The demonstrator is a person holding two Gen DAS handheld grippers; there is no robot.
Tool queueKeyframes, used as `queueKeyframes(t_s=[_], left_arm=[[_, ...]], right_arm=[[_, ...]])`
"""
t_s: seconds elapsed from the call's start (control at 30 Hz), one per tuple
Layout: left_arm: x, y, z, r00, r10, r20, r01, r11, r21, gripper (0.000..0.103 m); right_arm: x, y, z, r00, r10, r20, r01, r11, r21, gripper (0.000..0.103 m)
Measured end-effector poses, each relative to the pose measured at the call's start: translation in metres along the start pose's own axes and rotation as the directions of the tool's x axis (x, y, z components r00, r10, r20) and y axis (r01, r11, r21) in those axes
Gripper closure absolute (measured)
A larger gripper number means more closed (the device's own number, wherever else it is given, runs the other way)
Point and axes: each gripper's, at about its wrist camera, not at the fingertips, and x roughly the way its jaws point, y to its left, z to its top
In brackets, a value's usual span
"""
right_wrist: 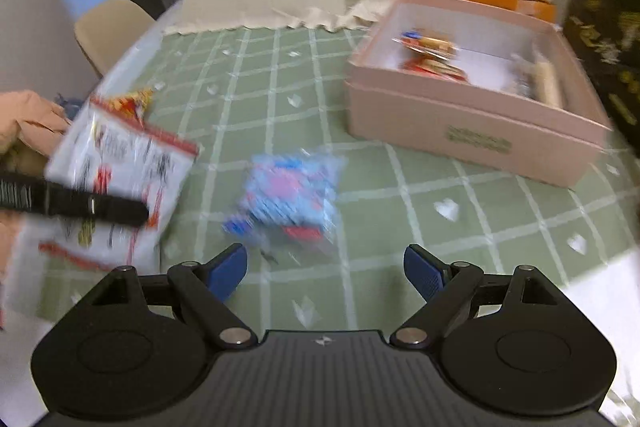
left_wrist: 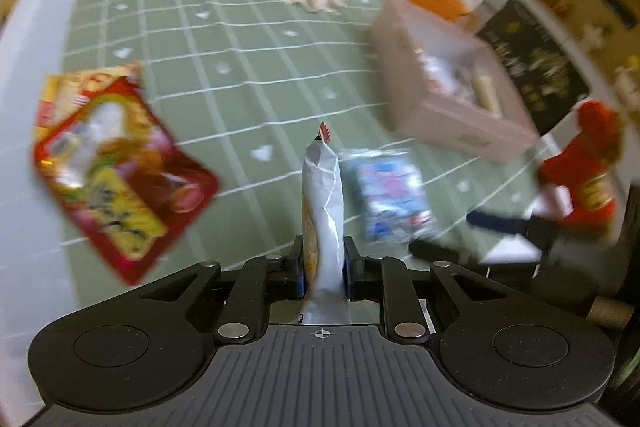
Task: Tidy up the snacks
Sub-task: 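Grasp the blue Peppa packet with the right gripper while the left carries the white packet to the box, then open both grippers over the pink box to drop the white and Peppa packets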
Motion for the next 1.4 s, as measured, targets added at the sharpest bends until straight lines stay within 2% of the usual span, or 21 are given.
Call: queueKeyframes(t_s=[0.1, 0.23, 0.3, 0.37, 0.53, 0.6, 0.7, 0.87, 0.97, 1.07, 1.13, 1.2, 1.23, 1.33, 1.4], left_arm=[[-0.002, 0.004, -0.003, 1.0, 0.026, -0.014, -0.026, 0.999, -0.024, 0.082], [-0.004, 0.003, -0.003, 0.999, 0.035, -0.02, -0.036, 0.999, -0.025, 0.082], [-0.006, 0.003, -0.004, 0.999, 0.036, -0.02, -0.037, 0.999, -0.017, 0.082], [-0.007, 0.001, -0.004, 0.999, 0.031, -0.023, -0.031, 0.999, -0.011, 0.082], [0.001, -0.012, -0.003, 0.999, -0.005, -0.048, 0.006, 1.0, 0.018, 0.082], [0.005, -0.02, -0.002, 0.997, -0.041, -0.067, 0.043, 0.999, 0.031, 0.082], [0.011, -0.033, -0.001, 0.985, -0.133, -0.108, 0.139, 0.989, 0.048, 0.082], [0.012, -0.063, 0.018, 0.946, -0.292, -0.142, 0.307, 0.947, 0.092, 0.082], [0.01, -0.08, 0.049, 0.929, -0.354, -0.107, 0.366, 0.923, 0.122, 0.082], [0.014, -0.093, 0.09, 0.914, -0.404, -0.03, 0.404, 0.905, 0.134, 0.082], [0.026, -0.1, 0.12, 0.895, -0.446, 0.028, 0.441, 0.892, 0.098, 0.082], [0.046, -0.104, 0.149, 0.866, -0.494, 0.081, 0.493, 0.87, 0.03, 0.082], [0.056, -0.105, 0.158, 0.865, -0.494, 0.091, 0.496, 0.868, 0.004, 0.08], [0.079, -0.106, 0.17, 0.89, -0.437, 0.13, 0.447, 0.893, -0.054, 0.077], [0.083, -0.1, 0.165, 0.887, -0.442, 0.133, 0.453, 0.889, -0.067, 0.077]], right_arm=[[0.019, 0.012, 0.019, 1.0, 0.012, -0.008, -0.012, 1.0, -0.001, 0.016], [0.05, 0.031, 0.031, 0.997, -0.063, -0.051, 0.061, 0.997, -0.055, 0.016], [0.055, 0.039, 0.031, 0.993, -0.107, -0.043, 0.102, 0.989, -0.105, 0.022], [0.052, 0.04, 0.031, 0.995, -0.088, -0.04, 0.083, 0.989, -0.123, 0.041], [0.024, 0.023, 0.022, 0.997, -0.07, -0.027, 0.067, 0.992, -0.106, 0.043], [0.008, 0.013, 0.013, 0.996, -0.089, -0.013, 0.088, 0.992, -0.089, 0.043], [-0.018, -0.007, 0.002, 0.992, -0.122, 0.013, 0.123, 0.992, -0.037, 0.043], [-0.058, -0.049, -0.012, 0.977, -0.209, 0.042, 0.204, 0.974, 0.1, 0.043], [-0.077, -0.071, -0.018, 0.965, -0.257, 0.054, 0.243, 0.953, 0.181, 0.043], [-0.087, -0.083, -0.021, 0.961, -0.271, 0.05, 0.253, 0.941, 0.227, 0.043], [-0.089, -0.085, -0.022, 0.962, -0.271, 0.04, 0.254, 0.938, 0.235, 0.043], [-0.089, -0.082, -0.022, 0.961, -0.276, 0.035, 0.261, 0.939, 0.225, 0.043], [-0.089, -0.08, -0.021, 0.96, -0.277, 0.035, 0.263, 0.94, 0.218, 0.043], [-0.091, -0.074, -0.018, 0.962, -0.269, 0.042, 0.255, 0.946, 0.199, 0.043], [-0.092, -0.074, -0.015, 0.962, -0.271, 0.046, 0.258, 0.949, 0.184, 0.043]])
